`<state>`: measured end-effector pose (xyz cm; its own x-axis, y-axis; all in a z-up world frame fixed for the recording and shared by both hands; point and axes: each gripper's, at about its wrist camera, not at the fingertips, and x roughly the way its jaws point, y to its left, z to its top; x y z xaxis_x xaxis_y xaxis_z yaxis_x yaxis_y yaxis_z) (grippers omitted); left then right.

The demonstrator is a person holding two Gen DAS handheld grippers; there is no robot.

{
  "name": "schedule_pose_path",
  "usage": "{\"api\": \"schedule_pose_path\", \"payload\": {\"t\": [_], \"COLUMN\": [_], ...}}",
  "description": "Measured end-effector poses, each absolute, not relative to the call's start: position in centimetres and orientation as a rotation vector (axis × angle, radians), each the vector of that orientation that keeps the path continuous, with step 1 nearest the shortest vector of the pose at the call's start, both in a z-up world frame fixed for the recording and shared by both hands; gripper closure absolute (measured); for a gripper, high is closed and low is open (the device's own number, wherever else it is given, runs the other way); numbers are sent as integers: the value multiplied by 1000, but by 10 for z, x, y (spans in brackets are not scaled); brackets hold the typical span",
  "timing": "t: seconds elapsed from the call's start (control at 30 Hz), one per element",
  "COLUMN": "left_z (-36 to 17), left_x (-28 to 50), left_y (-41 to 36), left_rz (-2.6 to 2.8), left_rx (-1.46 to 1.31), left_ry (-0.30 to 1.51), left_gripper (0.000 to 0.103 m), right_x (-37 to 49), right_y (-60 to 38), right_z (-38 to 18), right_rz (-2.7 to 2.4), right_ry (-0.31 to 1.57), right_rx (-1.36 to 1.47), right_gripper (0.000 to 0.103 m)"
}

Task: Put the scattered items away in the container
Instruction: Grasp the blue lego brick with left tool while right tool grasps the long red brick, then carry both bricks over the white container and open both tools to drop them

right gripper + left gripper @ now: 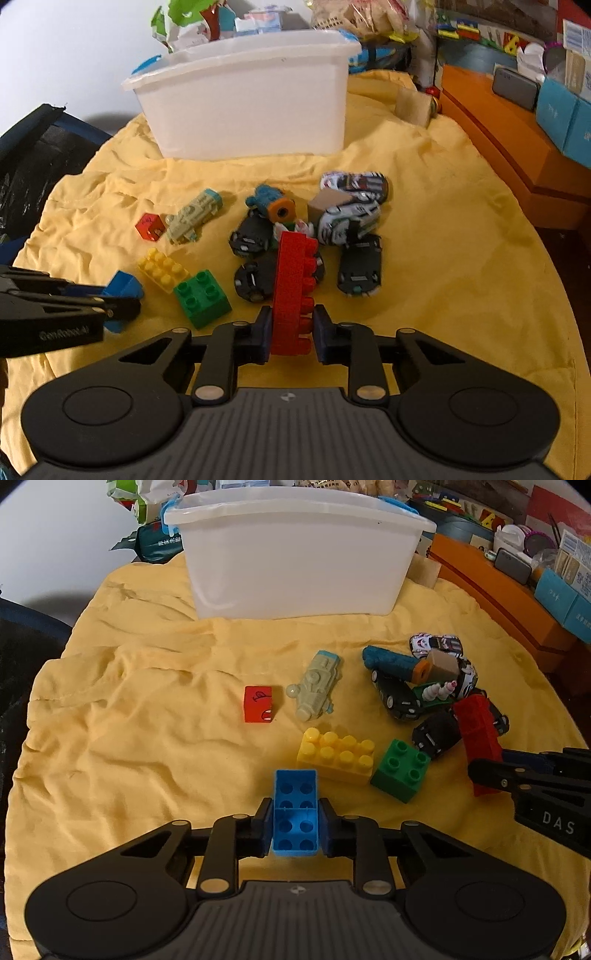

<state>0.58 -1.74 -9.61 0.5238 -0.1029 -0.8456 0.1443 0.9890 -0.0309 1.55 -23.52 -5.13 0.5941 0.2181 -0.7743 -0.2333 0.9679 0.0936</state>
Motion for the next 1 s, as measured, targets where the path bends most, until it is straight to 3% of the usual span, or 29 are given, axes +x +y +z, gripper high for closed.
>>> {"api": "schedule_pose_path", "payload": {"t": [0.07,0.1,0.17,0.23,0.63,1.0], "left_z": [-99,-99,-99,-99,-73,22], "left_x": [6,6,8,8,1,31], "left_y": [-17,-17,-18,-19,-14,6], "left_rz": [-146,-147,-154,-162,-181,-129], "left_rx": [44,44,48,58,93,85], "left_ry": [1019,1017,1015,1014,943,868], "left_gripper": [74,73,73,73,75,75], "right_x": [18,18,20,22,10,32], "right_y": [-234,-233,-231,-230,-247,-252], "right_z": [-53,-54,-53,-53,-35,52], "right_rz": [254,252,263,277,282,331], "right_ry": [903,900,884,887,828,648], "right_rx": [-28,-32,-36,-30,-27,-26], "right_gripper": [69,55,57,78,78,78]}}
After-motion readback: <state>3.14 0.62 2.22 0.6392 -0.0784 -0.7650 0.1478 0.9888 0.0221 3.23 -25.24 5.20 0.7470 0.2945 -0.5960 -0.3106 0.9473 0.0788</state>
